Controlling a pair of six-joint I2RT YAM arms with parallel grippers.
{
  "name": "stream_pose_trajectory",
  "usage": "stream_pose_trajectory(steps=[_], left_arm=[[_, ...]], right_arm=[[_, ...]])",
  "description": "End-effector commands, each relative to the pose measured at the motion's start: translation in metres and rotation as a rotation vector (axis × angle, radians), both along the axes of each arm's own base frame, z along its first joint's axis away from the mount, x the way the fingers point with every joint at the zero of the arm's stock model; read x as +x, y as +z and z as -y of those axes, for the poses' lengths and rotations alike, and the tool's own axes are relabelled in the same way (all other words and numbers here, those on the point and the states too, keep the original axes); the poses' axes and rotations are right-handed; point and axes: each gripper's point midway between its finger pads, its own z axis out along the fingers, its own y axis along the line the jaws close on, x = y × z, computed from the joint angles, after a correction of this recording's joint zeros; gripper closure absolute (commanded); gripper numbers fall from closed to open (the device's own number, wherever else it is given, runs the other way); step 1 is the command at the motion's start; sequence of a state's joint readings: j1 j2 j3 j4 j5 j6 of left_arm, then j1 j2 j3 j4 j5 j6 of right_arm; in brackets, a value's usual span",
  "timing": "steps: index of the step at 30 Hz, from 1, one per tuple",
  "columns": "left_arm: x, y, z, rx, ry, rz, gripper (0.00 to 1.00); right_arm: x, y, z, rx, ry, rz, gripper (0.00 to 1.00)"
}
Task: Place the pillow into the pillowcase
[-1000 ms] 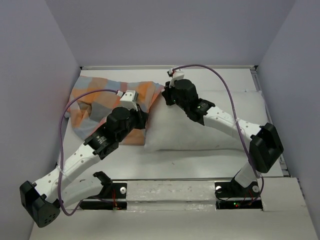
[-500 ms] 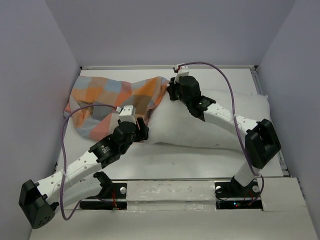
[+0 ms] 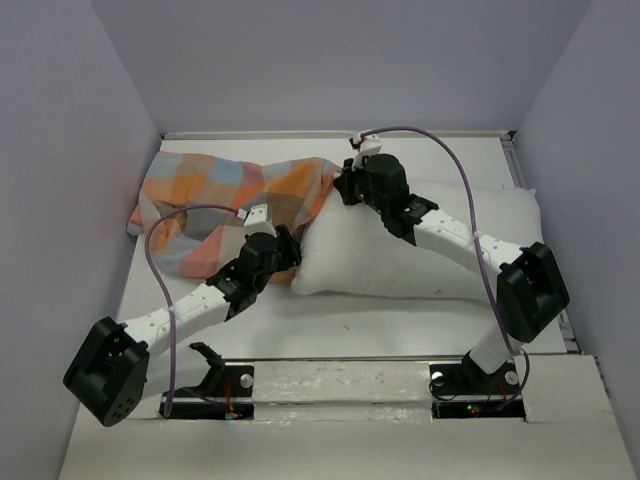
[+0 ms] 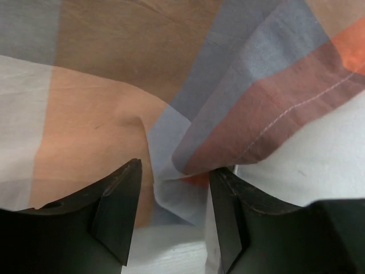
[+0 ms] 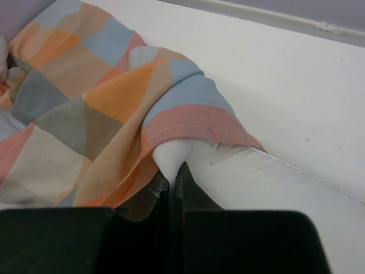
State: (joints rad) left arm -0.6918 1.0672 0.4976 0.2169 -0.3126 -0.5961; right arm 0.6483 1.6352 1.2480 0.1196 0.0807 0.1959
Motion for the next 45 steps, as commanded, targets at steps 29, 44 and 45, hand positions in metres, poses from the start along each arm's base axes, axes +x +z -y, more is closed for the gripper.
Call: stream_pose_trajectory(steps=[29, 44, 45], left_arm=[[-0.063, -0.004, 0.005, 0.145, -0.187, -0.131, 1.00], [-0.091, 0.082, 0.069, 0.058, -0.460, -0.071, 1.00], [-0.088, 0.105, 0.079, 0.007, -0.478, -0.029, 1.00]], right_arm=[[0.076, 0.110, 0.118, 0.365, -0.730, 0.178, 1.00], [0.086, 0.100, 0.113, 0.375, -0.777, 0.233, 1.00], [0.083, 0.097, 0.102, 0.370, -0.754, 0.236, 1.00]])
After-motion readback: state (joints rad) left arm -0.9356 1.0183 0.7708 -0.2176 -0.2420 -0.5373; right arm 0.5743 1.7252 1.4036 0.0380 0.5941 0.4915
